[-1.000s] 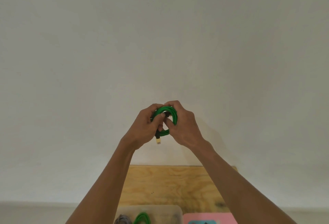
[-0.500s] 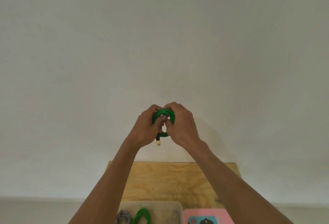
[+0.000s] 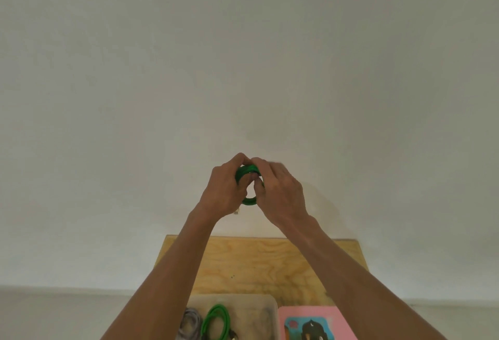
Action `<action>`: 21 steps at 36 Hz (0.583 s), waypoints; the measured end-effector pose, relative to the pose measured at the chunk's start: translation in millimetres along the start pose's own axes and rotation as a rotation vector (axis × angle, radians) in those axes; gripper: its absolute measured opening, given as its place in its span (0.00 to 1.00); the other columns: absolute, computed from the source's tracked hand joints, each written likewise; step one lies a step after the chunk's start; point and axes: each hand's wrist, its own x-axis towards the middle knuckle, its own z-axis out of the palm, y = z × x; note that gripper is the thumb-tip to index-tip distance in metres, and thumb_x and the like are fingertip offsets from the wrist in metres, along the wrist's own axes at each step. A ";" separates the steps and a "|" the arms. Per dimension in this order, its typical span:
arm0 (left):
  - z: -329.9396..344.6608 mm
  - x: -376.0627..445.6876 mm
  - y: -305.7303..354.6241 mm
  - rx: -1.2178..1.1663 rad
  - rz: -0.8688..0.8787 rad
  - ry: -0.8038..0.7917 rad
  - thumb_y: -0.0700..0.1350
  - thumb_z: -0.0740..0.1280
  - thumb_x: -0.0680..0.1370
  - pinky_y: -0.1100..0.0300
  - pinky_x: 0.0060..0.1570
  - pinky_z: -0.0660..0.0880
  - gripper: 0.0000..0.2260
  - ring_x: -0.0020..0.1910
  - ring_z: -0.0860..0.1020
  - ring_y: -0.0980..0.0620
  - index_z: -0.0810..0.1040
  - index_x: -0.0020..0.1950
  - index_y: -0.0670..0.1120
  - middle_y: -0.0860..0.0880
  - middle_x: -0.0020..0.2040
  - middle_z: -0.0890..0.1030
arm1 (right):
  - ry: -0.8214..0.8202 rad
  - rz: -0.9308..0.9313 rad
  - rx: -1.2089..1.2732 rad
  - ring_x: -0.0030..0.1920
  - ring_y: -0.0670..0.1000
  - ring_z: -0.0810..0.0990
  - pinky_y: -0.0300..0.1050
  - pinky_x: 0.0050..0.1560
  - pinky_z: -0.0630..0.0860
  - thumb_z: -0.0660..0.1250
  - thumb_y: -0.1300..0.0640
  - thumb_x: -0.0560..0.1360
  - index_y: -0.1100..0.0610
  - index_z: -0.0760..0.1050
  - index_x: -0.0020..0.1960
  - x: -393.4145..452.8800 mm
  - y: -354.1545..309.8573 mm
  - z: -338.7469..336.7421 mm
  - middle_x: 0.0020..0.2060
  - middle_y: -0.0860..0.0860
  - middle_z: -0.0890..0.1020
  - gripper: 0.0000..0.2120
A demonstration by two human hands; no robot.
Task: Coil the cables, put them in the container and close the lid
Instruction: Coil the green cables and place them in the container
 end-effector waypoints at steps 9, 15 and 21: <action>-4.6 -9.6 -10.2 -0.133 -0.023 -0.127 0.39 0.65 0.81 0.55 0.38 0.81 0.12 0.36 0.82 0.51 0.78 0.63 0.49 0.48 0.43 0.82 | 0.045 0.001 -0.074 0.38 0.53 0.83 0.41 0.28 0.77 0.73 0.68 0.70 0.58 0.82 0.49 -10.1 8.6 10.0 0.42 0.51 0.85 0.10; 1.8 -22.9 -17.0 -0.059 -0.057 -0.033 0.37 0.67 0.80 0.50 0.26 0.81 0.09 0.30 0.82 0.53 0.80 0.58 0.47 0.47 0.41 0.82 | 0.042 0.061 -0.079 0.42 0.54 0.82 0.42 0.30 0.77 0.73 0.69 0.66 0.60 0.82 0.49 -22.5 -8.8 27.2 0.42 0.50 0.85 0.12; -8.4 -22.6 -24.0 -0.050 -0.114 -0.112 0.39 0.67 0.80 0.61 0.34 0.82 0.09 0.31 0.83 0.56 0.79 0.59 0.46 0.48 0.43 0.84 | 0.068 0.045 -0.107 0.39 0.55 0.80 0.43 0.28 0.76 0.71 0.70 0.68 0.62 0.81 0.48 -31.3 -18.7 36.5 0.41 0.52 0.83 0.10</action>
